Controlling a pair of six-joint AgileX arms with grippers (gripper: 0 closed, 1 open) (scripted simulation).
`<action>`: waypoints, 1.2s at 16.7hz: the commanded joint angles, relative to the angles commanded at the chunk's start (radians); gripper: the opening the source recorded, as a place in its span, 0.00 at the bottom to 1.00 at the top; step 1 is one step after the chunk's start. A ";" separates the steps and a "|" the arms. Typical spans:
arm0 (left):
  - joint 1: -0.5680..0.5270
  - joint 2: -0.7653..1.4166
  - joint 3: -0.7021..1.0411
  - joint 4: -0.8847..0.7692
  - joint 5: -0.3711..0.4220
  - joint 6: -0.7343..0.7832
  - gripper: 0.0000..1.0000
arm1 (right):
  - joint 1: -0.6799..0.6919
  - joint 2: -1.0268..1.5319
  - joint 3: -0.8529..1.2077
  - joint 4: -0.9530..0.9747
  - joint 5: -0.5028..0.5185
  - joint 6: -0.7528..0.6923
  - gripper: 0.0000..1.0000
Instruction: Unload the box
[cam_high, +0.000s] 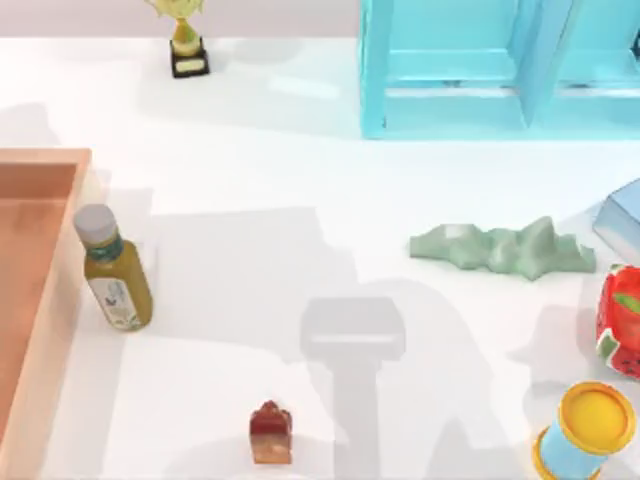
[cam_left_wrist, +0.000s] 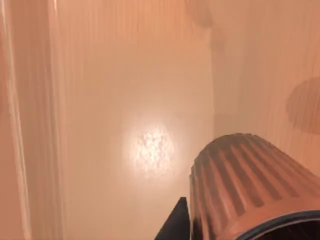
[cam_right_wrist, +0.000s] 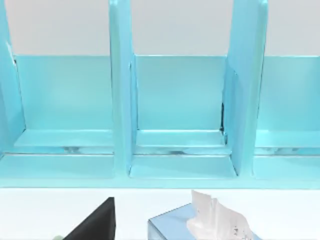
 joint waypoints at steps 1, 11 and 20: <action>-0.015 -0.004 0.011 -0.033 0.001 0.003 0.00 | 0.000 0.000 0.000 0.000 0.000 0.000 1.00; -0.084 0.047 0.051 -0.029 -0.012 -0.064 0.00 | 0.000 0.000 0.000 0.000 0.000 0.000 1.00; -0.480 0.341 0.225 0.071 0.028 -0.431 0.00 | 0.000 0.000 0.000 0.000 0.000 0.000 1.00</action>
